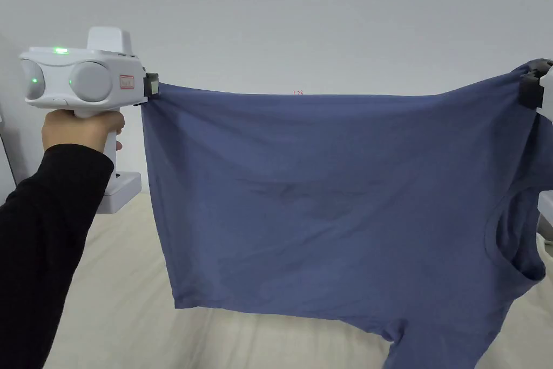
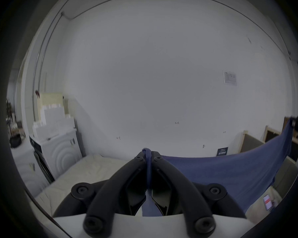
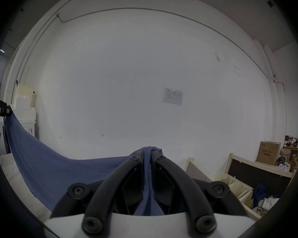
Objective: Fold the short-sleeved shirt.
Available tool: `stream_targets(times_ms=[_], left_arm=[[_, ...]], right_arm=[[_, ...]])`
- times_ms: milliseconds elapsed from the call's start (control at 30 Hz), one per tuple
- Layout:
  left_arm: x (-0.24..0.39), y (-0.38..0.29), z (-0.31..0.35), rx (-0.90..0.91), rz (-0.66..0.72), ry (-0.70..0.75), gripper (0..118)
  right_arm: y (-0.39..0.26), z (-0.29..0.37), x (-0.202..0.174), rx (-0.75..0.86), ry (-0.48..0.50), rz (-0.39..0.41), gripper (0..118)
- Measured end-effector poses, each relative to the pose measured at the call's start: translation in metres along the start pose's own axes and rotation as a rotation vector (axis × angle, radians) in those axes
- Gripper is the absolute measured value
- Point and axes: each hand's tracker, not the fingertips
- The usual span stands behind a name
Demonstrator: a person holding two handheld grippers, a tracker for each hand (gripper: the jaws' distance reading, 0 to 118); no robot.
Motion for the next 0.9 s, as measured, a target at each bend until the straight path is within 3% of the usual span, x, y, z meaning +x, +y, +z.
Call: stream_targets(times_ms=[267, 533, 633, 900], left_arm=[[0.006, -0.063, -0.042, -0.026, -0.014, 0.003, 2], [0.025, -0.173, -0.067, -0.186, -0.065, 0.008, 2], [0.029, -0.215, -0.069, -0.259, -0.108, -0.003, 2], [0.018, -0.314, -0.027, -0.350, -0.065, -0.047, 2]], right_arm=[[-0.055, -0.024, -0.007, -0.041, 0.016, -0.002, 6], [-0.162, -0.036, -0.025, -0.249, 0.059, -0.012, 6], [-0.201, -0.030, -0.030, -0.310, 0.073, -0.039, 6], [-0.283, 0.035, -0.036, -0.415, 0.121, -0.131, 6]])
